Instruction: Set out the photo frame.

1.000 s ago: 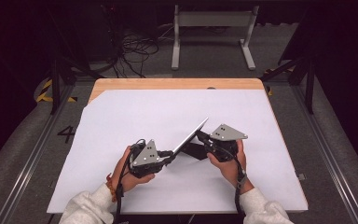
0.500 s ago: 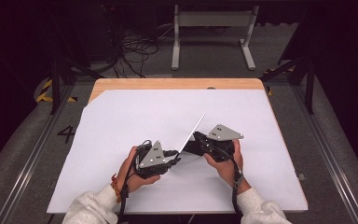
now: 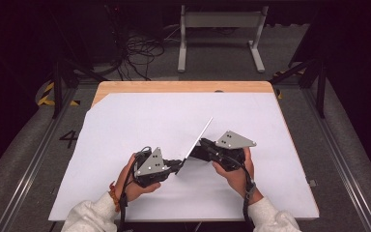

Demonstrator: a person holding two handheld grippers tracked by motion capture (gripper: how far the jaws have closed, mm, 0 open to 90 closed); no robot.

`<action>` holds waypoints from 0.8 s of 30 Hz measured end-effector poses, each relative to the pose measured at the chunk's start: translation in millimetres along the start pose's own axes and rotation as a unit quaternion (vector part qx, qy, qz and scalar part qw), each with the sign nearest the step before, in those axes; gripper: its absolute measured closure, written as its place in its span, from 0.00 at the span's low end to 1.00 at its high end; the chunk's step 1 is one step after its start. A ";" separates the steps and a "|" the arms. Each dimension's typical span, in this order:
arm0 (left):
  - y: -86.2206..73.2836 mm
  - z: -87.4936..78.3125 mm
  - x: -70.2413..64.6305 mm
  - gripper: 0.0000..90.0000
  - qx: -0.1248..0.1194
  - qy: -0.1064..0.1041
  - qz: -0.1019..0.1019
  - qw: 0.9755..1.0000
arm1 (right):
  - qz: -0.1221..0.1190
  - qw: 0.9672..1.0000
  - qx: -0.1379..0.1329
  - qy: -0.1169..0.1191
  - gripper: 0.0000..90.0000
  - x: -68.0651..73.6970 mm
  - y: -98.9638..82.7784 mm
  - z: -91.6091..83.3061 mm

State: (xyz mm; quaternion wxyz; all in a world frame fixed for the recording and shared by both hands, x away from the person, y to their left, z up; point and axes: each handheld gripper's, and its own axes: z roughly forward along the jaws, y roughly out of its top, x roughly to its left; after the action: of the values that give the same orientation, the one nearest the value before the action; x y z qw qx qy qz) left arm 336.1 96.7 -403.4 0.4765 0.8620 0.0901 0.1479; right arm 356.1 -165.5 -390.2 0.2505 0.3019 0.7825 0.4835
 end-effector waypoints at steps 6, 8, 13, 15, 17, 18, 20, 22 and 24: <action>1.8 3.8 -2.5 0.94 -0.006 -0.010 -0.002 1.000 | 0.003 1.000 0.003 -0.004 0.97 -1.6 -0.9 4.0; 2.9 5.5 -3.8 0.94 -0.006 -0.012 -0.002 1.000 | 0.003 1.000 0.001 -0.005 0.97 -2.6 -0.9 5.0; 4.3 9.5 -6.0 0.94 -0.008 -0.017 -0.003 1.000 | -0.008 1.000 0.003 -0.008 0.98 -3.1 0.8 7.7; 4.2 9.9 -5.9 0.94 -0.007 -0.015 -0.006 1.000 | -0.007 1.000 0.002 -0.009 0.98 -2.7 1.0 8.6; 4.0 10.9 -6.1 0.94 -0.005 -0.015 -0.006 1.000 | -0.008 1.000 0.002 -0.009 0.98 -2.8 1.3 9.3; 3.8 11.5 -6.2 0.94 -0.005 -0.012 -0.008 1.000 | -0.009 1.000 0.002 -0.010 0.98 -2.7 1.5 9.7; 3.8 13.3 -5.9 0.94 -0.006 -0.012 -0.009 1.000 | -0.012 1.000 0.001 -0.014 0.97 -1.9 2.0 11.2; 3.7 14.0 -6.3 0.93 -0.005 -0.011 -0.006 1.000 | -0.015 1.000 0.002 -0.019 0.95 -1.7 2.5 11.7; 3.4 14.0 -6.5 0.92 -0.001 -0.009 0.000 1.000 | -0.014 1.000 0.001 -0.020 0.92 -2.4 2.4 10.6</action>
State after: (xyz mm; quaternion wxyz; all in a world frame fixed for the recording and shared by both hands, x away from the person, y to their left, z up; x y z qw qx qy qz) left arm 334.8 81.9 -408.6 0.4785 0.8627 0.0856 0.1398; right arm 365.6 -160.0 -392.2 0.2724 0.3005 0.7824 0.4727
